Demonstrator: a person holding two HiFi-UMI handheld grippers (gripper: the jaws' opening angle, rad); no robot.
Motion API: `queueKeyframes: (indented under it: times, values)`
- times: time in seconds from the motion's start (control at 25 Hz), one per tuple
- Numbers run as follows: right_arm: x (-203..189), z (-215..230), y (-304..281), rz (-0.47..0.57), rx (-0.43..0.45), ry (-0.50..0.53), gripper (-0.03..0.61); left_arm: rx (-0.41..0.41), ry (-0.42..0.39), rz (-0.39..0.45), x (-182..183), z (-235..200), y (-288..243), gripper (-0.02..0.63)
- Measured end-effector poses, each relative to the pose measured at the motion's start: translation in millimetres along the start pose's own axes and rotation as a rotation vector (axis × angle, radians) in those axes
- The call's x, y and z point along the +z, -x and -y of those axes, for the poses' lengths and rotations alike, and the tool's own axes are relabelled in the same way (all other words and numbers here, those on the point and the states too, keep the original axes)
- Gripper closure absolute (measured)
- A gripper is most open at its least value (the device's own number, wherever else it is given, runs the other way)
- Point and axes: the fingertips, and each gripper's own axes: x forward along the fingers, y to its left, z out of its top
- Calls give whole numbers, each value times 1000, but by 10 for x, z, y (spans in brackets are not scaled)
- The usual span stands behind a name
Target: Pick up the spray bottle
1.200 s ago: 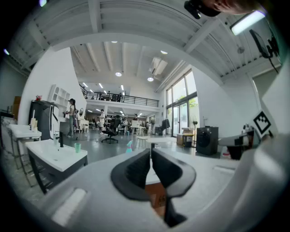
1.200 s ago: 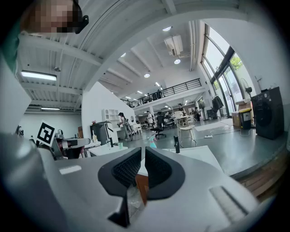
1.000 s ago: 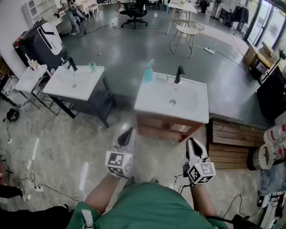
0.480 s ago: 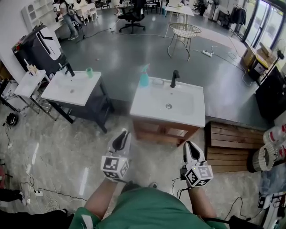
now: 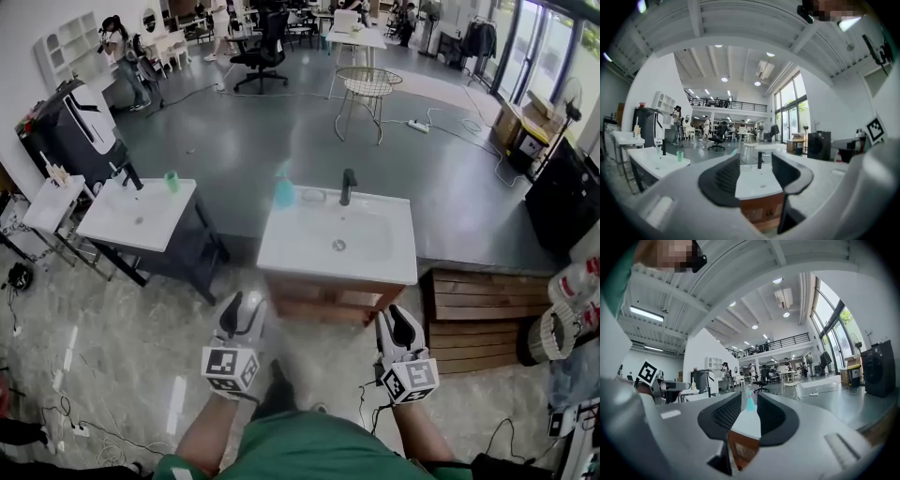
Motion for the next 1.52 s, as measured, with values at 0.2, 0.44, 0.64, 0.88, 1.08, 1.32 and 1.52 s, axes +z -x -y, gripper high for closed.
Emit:
queueKeyframes:
  times: [0.2,0.44,0.64,0.88,1.08,1.32,1.52]
  values:
    - [33,125,-470,-8,-31,7,489,-3,21,8,2,-355,-427,402]
    - [107,110,-1304,-19,-69,1,489,-10,66,7,-5,-1138,-1100,403]
    - [112,69,-1979,-32,-105,-7,489,-54,93,-6,-21,-1652,-1644,403]
    - [122,47,-2584,-43,-138,-7,489,-96,107,-21,-34,-2110,-2180,403]
    - [5,139,-2911,-73,-154,-18,489,-127,128,-30,-78,-2280,-2617,405]
    - [-118,485,-3280,-87,-153,-48,489,-131,112,-38,-76,-2315,-3195,405]
    - [-94,879,-3613,-84,-114,-82,489,-116,72,-68,-60,-2228,-3674,407]
